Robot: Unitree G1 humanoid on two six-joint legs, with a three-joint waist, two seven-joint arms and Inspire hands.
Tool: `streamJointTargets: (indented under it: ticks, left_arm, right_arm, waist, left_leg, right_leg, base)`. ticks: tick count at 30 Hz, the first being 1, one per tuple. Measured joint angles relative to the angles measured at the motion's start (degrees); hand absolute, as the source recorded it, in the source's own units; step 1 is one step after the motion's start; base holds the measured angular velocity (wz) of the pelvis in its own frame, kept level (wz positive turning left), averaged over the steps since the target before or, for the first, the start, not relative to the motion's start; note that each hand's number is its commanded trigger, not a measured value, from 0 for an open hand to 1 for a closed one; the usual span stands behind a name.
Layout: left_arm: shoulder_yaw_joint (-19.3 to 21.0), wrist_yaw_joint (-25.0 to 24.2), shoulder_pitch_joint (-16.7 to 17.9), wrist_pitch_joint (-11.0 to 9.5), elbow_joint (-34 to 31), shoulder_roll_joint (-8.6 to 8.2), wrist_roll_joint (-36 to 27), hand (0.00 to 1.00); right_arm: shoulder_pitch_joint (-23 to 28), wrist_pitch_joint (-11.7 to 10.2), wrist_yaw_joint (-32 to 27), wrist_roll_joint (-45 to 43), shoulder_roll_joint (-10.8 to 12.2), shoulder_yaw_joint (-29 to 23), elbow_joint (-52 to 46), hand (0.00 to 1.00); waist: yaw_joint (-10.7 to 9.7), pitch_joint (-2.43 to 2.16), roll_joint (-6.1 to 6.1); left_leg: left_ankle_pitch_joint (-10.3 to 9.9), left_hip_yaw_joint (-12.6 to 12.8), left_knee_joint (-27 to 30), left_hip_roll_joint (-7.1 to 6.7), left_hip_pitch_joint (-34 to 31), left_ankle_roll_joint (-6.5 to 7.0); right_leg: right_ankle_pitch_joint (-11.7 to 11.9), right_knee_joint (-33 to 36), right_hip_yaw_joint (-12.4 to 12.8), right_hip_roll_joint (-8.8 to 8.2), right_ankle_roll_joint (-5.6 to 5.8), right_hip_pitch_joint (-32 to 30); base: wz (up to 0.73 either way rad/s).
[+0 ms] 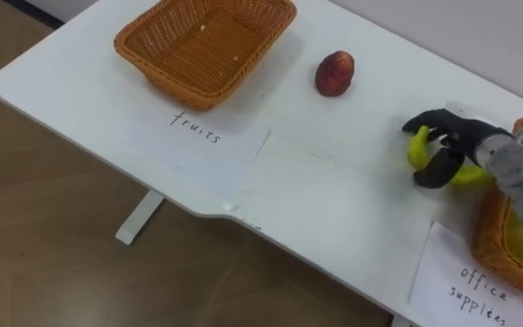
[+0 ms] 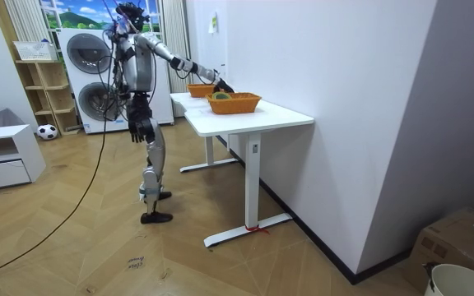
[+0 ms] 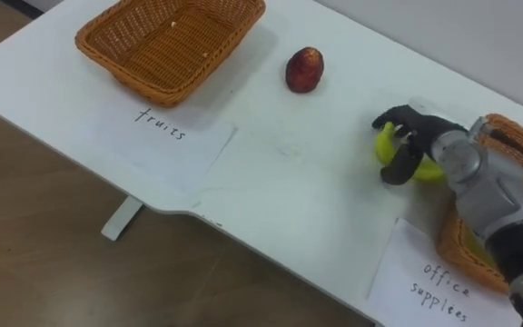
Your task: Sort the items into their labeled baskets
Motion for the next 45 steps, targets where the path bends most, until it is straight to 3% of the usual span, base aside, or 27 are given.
streamJointTargets:
  ticks: [10,17,25,35,45]
  left_arm:
    - [0.0,0.0,0.4,0.2,-0.5,0.09,0.3,0.0]
    - [0.0,0.4,0.1,-1.9,-1.0,0.49,0.3,0.0]
    - [0.1,0.5,0.2,-2.0,-0.6,0.55,0.2,0.0]
    - [1.8,0.5,2.9,-2.8,0.2,0.28,0.4,0.0]
    - [4.7,1.8,4.1,-2.7,0.1,-0.91,2.7,0.0]
  right_arm:
    - [0.4,-0.1,-0.1,-0.2,0.1,-0.4,-1.3,1.0]
    - [1.5,-0.1,-0.8,-0.1,0.0,0.4,-2.7,1.0]
    - [2.6,-0.1,0.3,-0.2,0.0,0.4,-4.4,1.0]
    - [3.5,-1.2,3.6,-0.2,0.1,0.3,-21.4,1.0]
    - [3.5,-2.3,4.3,0.0,0.1,-1.1,-26.3,1.0]
  waist:
    - [-0.3,-0.07,-0.52]
    - [-0.4,0.09,-0.73]
    - [-0.6,0.22,-1.24]
    - [-1.7,0.39,-1.14]
    - [-1.8,0.05,-0.71]
  left_leg:
    - [0.0,0.0,-0.6,-0.1,0.0,-0.02]
    - [0.0,0.0,-0.6,-0.13,0.7,-0.02]
    - [0.0,0.0,-1.2,-0.14,1.0,-0.05]
    - [0.0,0.1,-1.8,-0.18,4.4,-0.02]
    - [0.0,0.2,-1.9,-0.2,5.0,-0.03]
  right_leg:
    - [0.0,-0.8,-0.1,0.03,0.0,0.0]
    - [0.0,-0.8,0.1,0.0,0.01,0.5]
    - [0.0,-0.7,0.1,0.03,0.02,0.9]
    - [0.0,-0.8,0.4,-0.07,0.08,3.8]
    - [-0.1,-0.8,1.7,-0.04,0.16,4.5]
  base:
    - [0.0]
    - [0.0]
    - [0.0]
    - [0.0]
    - [-0.01]
